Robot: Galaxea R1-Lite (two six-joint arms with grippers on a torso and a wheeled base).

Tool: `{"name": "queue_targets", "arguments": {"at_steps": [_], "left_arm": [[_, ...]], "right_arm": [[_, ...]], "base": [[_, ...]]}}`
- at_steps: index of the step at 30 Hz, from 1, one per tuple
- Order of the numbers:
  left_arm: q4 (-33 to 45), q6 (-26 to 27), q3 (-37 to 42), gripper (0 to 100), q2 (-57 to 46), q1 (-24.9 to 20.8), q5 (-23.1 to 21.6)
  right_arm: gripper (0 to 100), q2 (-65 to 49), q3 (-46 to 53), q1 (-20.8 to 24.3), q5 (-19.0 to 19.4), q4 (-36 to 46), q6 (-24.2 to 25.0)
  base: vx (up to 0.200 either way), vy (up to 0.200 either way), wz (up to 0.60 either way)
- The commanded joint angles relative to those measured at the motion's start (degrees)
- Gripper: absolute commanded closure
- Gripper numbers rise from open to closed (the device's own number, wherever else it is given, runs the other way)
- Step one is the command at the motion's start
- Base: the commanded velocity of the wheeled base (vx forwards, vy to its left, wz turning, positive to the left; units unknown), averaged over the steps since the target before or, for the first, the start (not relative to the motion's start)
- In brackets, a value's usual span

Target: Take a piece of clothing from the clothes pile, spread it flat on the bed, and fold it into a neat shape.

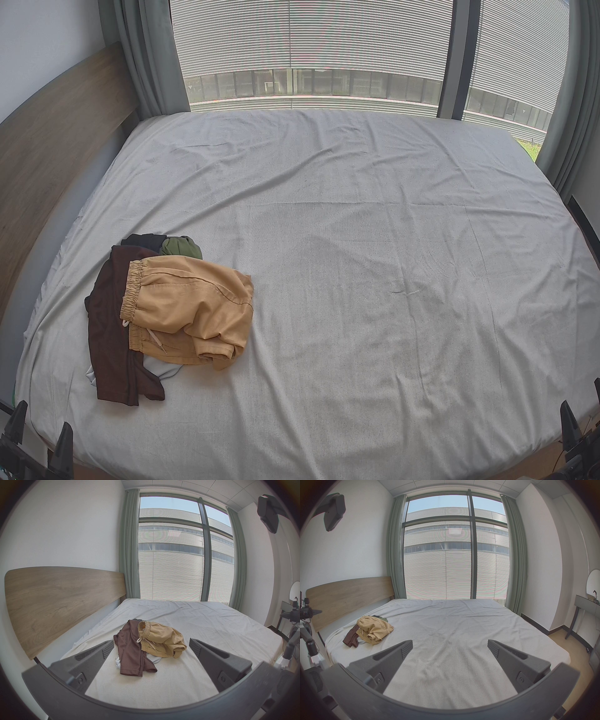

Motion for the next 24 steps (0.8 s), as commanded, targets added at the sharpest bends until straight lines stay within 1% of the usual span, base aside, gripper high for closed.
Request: {"name": "queue_targets", "arguments": {"at_steps": [1, 4, 6, 7, 8, 13, 15, 17, 20, 22, 24], "left_arm": [[0.0, 0.0, 1.0, 0, -0.7, 0.0, 0.0], [-0.2, -0.1, 1.0, 0, -0.7, 0.0, 0.1], [-1.7, -0.1, 1.0, 0, -0.7, 0.0, 0.7], [-5.9, 0.4, -0.3, 0, -0.4, 0.1, 2.3], [-6.4, 0.6, -1.3, 0, 0.3, 0.2, 2.3], [-5.3, 0.6, -2.1, 0, 2.2, 0.6, -0.8], [-4.6, 0.3, -3.8, 0, 3.9, 0.4, -1.8], [-4.2, -1.7, -6.6, 0, 6.8, -0.1, -2.4], [-4.5, -5.2, -11.5, 0, 13.8, -0.2, -3.9], [-4.7, -6.0, -12.9, 0, 16.0, -0.3, -4.5], [-5.1, -7.9, -16.4, 0, 21.4, -0.6, -6.2]], "right_arm": [[0, -0.9, 1.0, 0.0, 0.0, 0.0, 0.0], [0, -0.9, 1.0, 0.0, 0.0, 0.0, 0.0], [0, -0.9, 1.0, 0.0, 0.0, 0.0, 0.0], [0, -0.9, 1.0, 0.0, 0.0, 0.0, 0.0], [0, -0.9, 1.0, 0.0, 0.0, 0.0, 0.0], [0, -0.9, 1.0, 0.0, 0.0, 0.0, 0.1], [0, -0.9, 1.0, 0.0, 0.0, 0.0, 0.0], [0, -0.9, 1.0, 0.0, 0.0, 0.0, -0.1], [0, -0.9, 1.0, 0.0, -0.1, 0.0, -0.1], [0, -0.9, 1.0, 0.0, 0.0, 0.0, 0.0], [0, -0.9, 1.0, 0.0, -0.1, 0.0, 0.0]], "base": [[0.0, 0.0, 0.0], [0.0, 0.0, 0.0], [0.0, 0.0, 0.0], [0.0, 0.0, 0.0], [0.0, 0.0, 0.0], [0.0, 0.0, 0.0], [0.0, 0.0, 0.0], [0.0, 0.0, 0.0], [0.0, 0.0, 0.0], [0.0, 0.0, 0.0], [0.0, 0.0, 0.0]]}}
